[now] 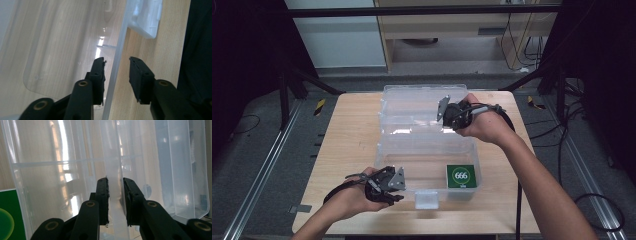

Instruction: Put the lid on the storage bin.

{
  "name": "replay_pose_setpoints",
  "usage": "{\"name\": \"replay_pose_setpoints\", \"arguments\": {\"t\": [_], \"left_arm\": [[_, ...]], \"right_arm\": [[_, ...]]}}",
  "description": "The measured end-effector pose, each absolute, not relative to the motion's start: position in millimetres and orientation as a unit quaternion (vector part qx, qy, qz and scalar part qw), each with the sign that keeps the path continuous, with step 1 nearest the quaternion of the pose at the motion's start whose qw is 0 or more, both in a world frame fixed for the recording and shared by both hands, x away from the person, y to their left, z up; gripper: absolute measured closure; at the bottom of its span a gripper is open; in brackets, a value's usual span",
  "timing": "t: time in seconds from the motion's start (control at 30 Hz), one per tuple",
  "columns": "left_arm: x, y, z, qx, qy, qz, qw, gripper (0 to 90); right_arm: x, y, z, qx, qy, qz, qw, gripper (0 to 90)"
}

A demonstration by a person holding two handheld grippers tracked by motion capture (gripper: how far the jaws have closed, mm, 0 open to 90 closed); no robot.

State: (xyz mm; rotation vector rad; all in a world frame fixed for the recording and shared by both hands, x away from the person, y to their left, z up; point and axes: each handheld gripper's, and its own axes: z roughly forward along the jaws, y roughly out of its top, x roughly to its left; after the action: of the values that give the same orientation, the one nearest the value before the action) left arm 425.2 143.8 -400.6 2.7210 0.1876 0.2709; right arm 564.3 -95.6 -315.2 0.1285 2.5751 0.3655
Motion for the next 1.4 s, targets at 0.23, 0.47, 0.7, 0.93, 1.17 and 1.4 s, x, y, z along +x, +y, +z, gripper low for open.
{"name": "replay_pose_setpoints", "arguments": {"t": [0.23, 0.47, 0.7, 0.93, 1.17, 1.4], "left_arm": [[428.2, 145.8, -400.3, 0.97, 0.084, 0.099, 0.206, 77.8], [427.9, 145.9, -401.2, 0.968, 0.09, 0.106, 0.211, 77.9], [430.9, 146.0, -401.8, 0.966, 0.094, 0.108, 0.214, 77.7], [436.7, 145.1, -402.0, 0.965, 0.099, 0.109, 0.216, 77.5], [439.0, 144.6, -402.2, 0.965, 0.102, 0.109, 0.217, 77.4], [438.9, 143.7, -402.0, 0.965, 0.106, 0.111, 0.215, 77.4]], "right_arm": [[564.1, -95.5, -314.9, 0.046, 0.954, 0.136, 0.264, 76.3], [564.9, -94.1, -315.0, 0.033, 0.954, 0.132, 0.265, 77.6], [567.7, -92.0, -314.7, 0.036, 0.955, 0.127, 0.266, 77.8], [572.8, -92.0, -315.0, 0.037, 0.954, 0.126, 0.271, 77.7], [577.1, -91.6, -315.0, 0.039, 0.954, 0.126, 0.271, 77.6], [573.8, -91.3, -313.4, 0.018, 0.954, 0.125, 0.271, 81.6]]}}
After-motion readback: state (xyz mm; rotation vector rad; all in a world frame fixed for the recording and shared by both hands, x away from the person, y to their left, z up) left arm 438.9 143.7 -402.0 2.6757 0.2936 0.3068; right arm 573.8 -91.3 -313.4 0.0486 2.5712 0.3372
